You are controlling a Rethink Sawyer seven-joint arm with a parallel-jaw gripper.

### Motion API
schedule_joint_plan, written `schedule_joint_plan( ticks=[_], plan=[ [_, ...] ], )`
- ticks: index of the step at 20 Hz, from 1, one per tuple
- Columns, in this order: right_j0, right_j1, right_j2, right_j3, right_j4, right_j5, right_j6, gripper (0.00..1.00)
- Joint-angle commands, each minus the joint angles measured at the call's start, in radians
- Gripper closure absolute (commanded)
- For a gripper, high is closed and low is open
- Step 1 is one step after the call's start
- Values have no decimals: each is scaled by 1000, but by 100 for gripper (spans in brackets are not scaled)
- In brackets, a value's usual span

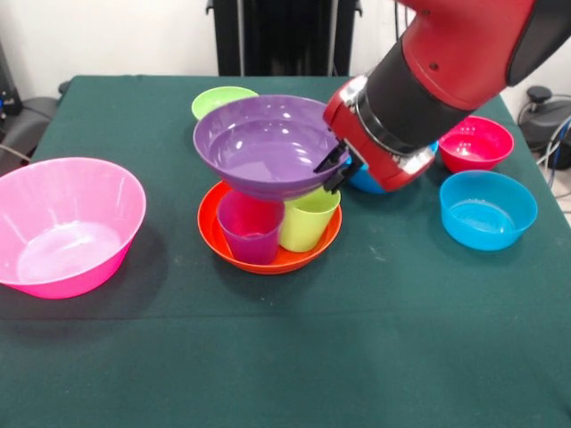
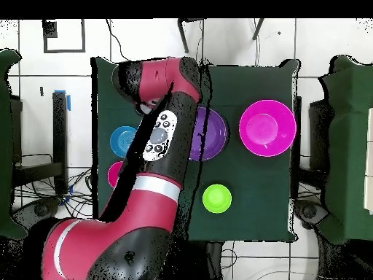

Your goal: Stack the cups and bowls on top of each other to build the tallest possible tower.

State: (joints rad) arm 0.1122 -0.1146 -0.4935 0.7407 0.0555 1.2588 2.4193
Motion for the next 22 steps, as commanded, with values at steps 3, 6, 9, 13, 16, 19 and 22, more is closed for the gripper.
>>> schedule_joint_plan(
  ticks=[3, 6, 9, 13, 16, 19, 22],
  plan=[
    [-34, 88, 83, -98, -24, 120, -54, 100],
    [-33, 101, 70, -111, -32, 118, -51, 100],
    [-32, 113, 58, -126, -38, 115, -49, 100],
    [-32, 124, 45, -140, -42, 127, -56, 100],
    [-33, 123, 48, -142, -36, 134, -66, 100],
    [-35, 129, 47, -159, -35, 154, -74, 100],
    [-34, 130, 45, -161, -39, 155, -79, 100]
  ],
)
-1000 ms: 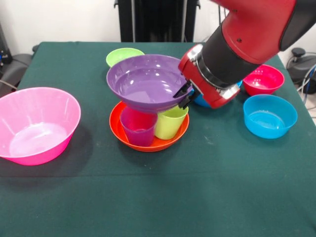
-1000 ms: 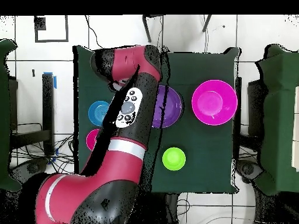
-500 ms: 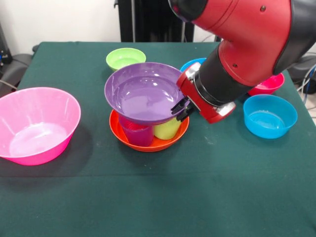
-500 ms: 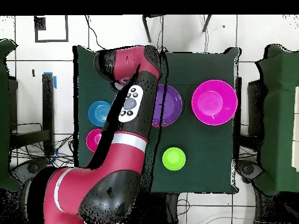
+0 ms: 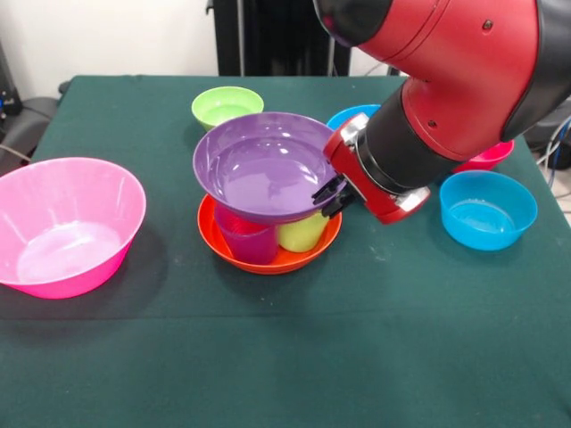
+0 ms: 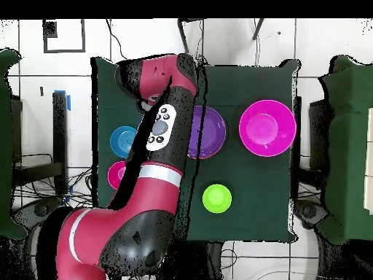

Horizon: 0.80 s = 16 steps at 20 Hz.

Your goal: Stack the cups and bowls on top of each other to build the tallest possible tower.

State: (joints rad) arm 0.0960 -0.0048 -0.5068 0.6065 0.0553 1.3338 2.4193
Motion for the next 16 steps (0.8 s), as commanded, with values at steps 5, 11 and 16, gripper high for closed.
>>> schedule_joint_plan(
  ticks=[5, 11, 16],
  plan=[
    [-21, 28, 57, -46, -36, 96, -84, 100],
    [-17, 26, 53, -38, -40, 94, -84, 100],
    [-12, 21, 49, -27, -43, 92, -85, 100]
  ],
)
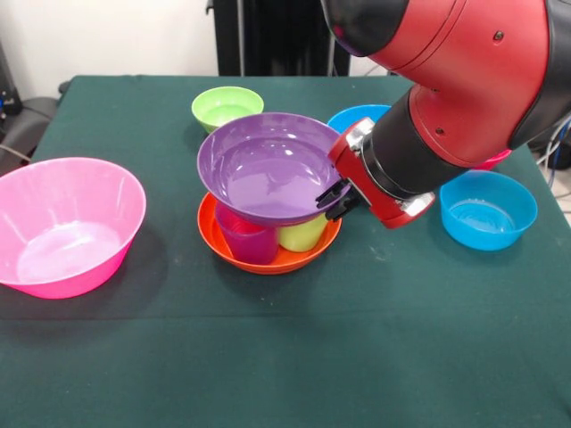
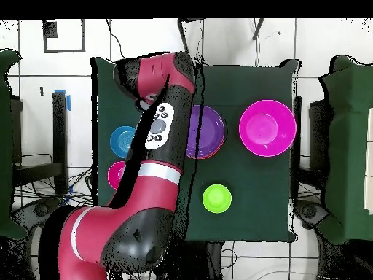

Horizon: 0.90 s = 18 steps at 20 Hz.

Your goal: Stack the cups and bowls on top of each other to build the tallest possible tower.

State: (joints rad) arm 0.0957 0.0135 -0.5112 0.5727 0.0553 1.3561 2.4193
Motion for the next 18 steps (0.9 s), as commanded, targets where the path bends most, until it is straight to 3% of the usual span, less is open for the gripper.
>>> schedule_joint_plan(
  ticks=[1, 18],
  plan=[
    [-11, 3, 52, 7, -44, 71, -85, 100],
    [-10, -14, 47, 20, -51, 91, -117, 100]
  ],
)
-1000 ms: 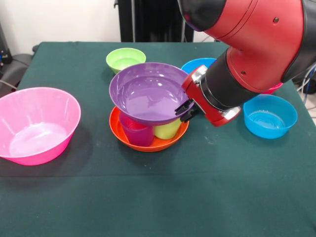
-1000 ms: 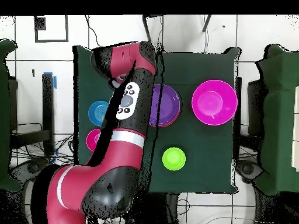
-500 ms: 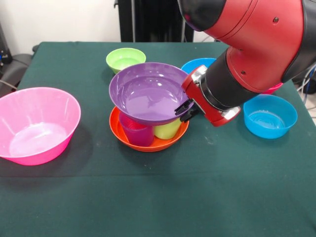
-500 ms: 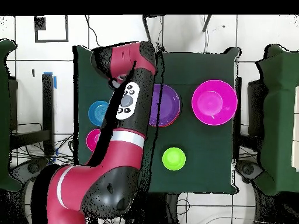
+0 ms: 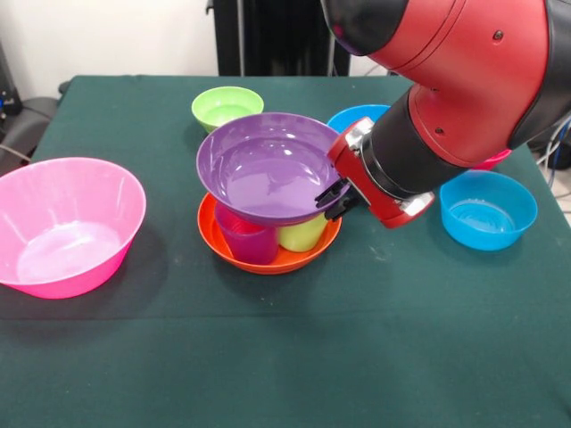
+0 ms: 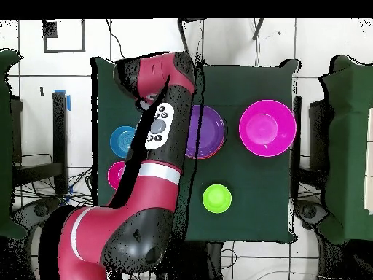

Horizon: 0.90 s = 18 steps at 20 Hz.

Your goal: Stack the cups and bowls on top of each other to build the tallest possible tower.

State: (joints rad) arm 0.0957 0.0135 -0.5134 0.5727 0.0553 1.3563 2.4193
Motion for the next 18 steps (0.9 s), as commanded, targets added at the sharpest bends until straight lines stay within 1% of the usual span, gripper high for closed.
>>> schedule_joint_plan(
  ticks=[1, 8, 16, 17, 18],
  plan=[
    [-10, -15, 49, 22, -51, 91, -118, 100],
    [-14, -21, 47, 37, -59, 71, -130, 100],
    [-9, -24, 47, 53, -62, 51, -122, 100],
    [-8, -28, 48, 62, -69, 30, -131, 100],
    [-8, -30, 49, 66, -71, 19, -135, 0]
  ],
)
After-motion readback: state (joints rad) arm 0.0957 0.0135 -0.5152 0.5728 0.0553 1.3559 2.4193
